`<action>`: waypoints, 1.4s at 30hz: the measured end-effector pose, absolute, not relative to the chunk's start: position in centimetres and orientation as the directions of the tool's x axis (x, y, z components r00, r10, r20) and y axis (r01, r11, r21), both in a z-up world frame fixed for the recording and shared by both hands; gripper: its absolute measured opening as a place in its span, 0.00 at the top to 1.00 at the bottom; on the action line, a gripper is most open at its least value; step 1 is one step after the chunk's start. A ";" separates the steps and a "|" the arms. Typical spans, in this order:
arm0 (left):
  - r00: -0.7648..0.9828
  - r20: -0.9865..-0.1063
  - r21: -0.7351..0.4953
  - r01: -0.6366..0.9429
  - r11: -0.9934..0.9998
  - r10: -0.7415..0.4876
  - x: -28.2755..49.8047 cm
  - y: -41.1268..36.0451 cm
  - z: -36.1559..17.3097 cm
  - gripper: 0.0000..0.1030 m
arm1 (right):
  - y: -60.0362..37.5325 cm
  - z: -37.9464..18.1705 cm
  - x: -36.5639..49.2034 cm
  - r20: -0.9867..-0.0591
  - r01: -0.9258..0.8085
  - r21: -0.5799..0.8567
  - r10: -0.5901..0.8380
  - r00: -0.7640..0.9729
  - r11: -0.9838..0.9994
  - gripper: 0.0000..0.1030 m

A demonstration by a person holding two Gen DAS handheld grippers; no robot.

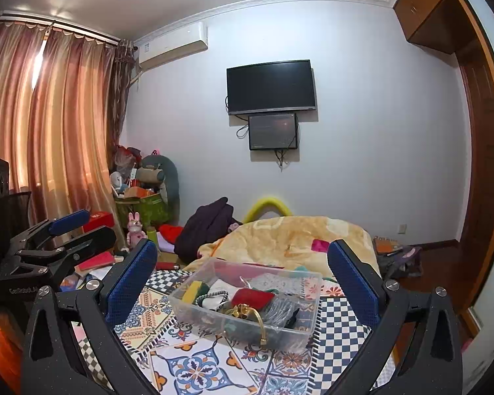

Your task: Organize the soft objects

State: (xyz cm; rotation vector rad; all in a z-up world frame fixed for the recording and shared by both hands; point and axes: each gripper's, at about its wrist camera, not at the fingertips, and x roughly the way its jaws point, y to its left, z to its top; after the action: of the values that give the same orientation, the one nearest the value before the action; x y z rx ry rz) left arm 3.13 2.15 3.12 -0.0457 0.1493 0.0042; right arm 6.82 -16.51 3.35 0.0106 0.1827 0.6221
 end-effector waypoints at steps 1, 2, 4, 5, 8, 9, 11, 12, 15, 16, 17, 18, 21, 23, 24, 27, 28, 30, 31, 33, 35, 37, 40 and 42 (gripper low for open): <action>0.989 -0.149 -0.045 -0.008 0.999 0.001 3.1 2.1 3.1 0.00 | -16.5 3.4 6.8 -0.166 -0.577 0.065 0.579 0.798 0.814 0.00; 0.989 -0.149 -0.045 -0.008 0.999 0.001 3.1 2.1 3.1 0.00 | -16.5 3.4 6.8 -0.164 -0.577 0.065 0.579 0.799 0.814 0.00; 0.989 -0.151 -0.043 -0.006 0.999 0.000 3.1 2.0 3.1 0.00 | -16.6 3.5 6.8 -0.164 -0.575 0.066 0.577 0.800 0.815 0.00; 0.989 -0.151 -0.043 -0.006 0.999 -0.001 3.0 1.9 3.1 0.00 | -16.7 3.4 6.8 -0.164 -0.575 0.067 0.577 0.800 0.815 0.00; 0.988 -0.151 -0.044 -0.006 0.999 -0.001 3.0 1.9 3.1 0.00 | -16.7 3.4 6.9 -0.164 -0.574 0.072 0.578 0.800 0.816 0.00; 0.988 -0.152 -0.045 -0.005 0.999 -0.002 3.0 1.9 3.0 0.00 | -16.8 3.5 6.9 -0.164 -0.575 0.073 0.578 0.799 0.815 0.00; 0.988 -0.153 -0.045 -0.005 0.999 -0.002 3.1 1.9 3.1 0.00 | -16.8 3.5 7.0 -0.164 -0.575 0.076 0.579 0.799 0.815 0.00; 0.988 -0.154 -0.045 -0.004 0.999 -0.003 3.1 1.9 3.0 0.00 | -16.8 3.5 7.0 -0.164 -0.575 0.077 0.579 0.798 0.814 0.00; 0.988 -0.153 -0.045 -0.005 0.999 -0.002 3.0 1.9 3.0 0.00 | -16.9 3.5 7.0 -0.163 -0.575 0.077 0.579 0.799 0.815 0.00; 0.988 -0.152 -0.045 -0.005 0.999 -0.002 3.0 1.9 3.0 0.00 | -16.9 3.5 7.0 -0.163 -0.575 0.077 0.579 0.799 0.814 0.00; 0.988 -0.152 -0.045 -0.005 0.999 -0.002 3.0 1.8 3.0 0.00 | -16.9 3.5 7.0 -0.162 -0.575 0.078 0.580 0.798 0.814 0.00; 0.988 -0.152 -0.045 -0.004 0.999 -0.003 3.0 1.8 3.0 0.00 | -17.0 3.6 7.0 -0.162 -0.576 0.078 0.580 0.798 0.814 0.00; 0.988 -0.153 -0.046 -0.005 0.999 -0.002 2.9 1.8 3.0 0.00 | -17.0 3.6 7.0 -0.163 -0.576 0.077 0.581 0.798 0.813 0.00; 0.988 -0.153 -0.046 -0.004 0.999 -0.003 2.9 1.8 3.0 0.00 | -17.0 3.6 7.0 -0.162 -0.576 0.076 0.580 0.798 0.814 0.00; 0.988 -0.154 -0.046 -0.003 0.999 -0.004 2.9 1.8 3.0 0.00 | -17.0 3.6 7.0 -0.162 -0.576 0.076 0.580 0.798 0.814 0.00; 0.987 -0.158 -0.043 -0.001 0.999 -0.005 3.0 1.7 3.0 0.00 | -17.0 3.7 7.0 -0.162 -0.579 0.076 0.583 0.796 0.812 0.00; 0.987 -0.158 -0.042 -0.002 0.999 -0.005 2.9 1.6 3.0 0.00 | -17.0 3.7 7.0 -0.162 -0.580 0.076 0.584 0.796 0.811 0.00; 0.987 -0.159 -0.044 -0.001 0.999 -0.006 3.0 1.7 3.0 0.00 | -17.0 3.7 7.0 -0.161 -0.579 0.075 0.583 0.796 0.812 0.00; 0.987 -0.161 -0.046 0.003 0.999 -0.010 3.0 1.6 3.0 0.00 | -17.0 3.7 6.9 -0.161 -0.580 0.074 0.583 0.796 0.811 0.00; 0.987 -0.162 -0.048 0.005 0.999 -0.013 3.0 1.6 3.0 0.00 | -17.0 3.7 6.9 -0.162 -0.580 0.074 0.584 0.796 0.811 0.00; 0.987 -0.163 -0.048 0.008 0.999 -0.016 3.0 1.6 3.0 0.00 | -17.0 3.7 6.9 -0.162 -0.581 0.073 0.584 0.795 0.811 0.00; 0.986 -0.165 -0.049 0.012 0.999 -0.020 3.0 1.5 3.0 0.00 | -16.9 3.8 6.8 -0.162 -0.580 0.069 0.583 0.796 0.812 0.00; 0.985 -0.171 -0.045 0.021 0.999 -0.028 3.0 1.4 3.0 0.00 | -16.9 3.9 6.7 -0.163 -0.579 0.068 0.582 0.797 0.812 0.00; 0.985 -0.168 -0.040 0.019 0.999 -0.026 2.9 1.3 3.1 0.00 | -16.8 3.8 6.8 -0.164 -0.581 0.069 0.584 0.795 0.811 0.00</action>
State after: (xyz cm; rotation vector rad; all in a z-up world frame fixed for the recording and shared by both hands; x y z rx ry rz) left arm 2.86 1.27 3.09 -0.0381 0.1698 -0.0225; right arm 6.78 -16.80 3.80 0.0157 0.1814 0.6262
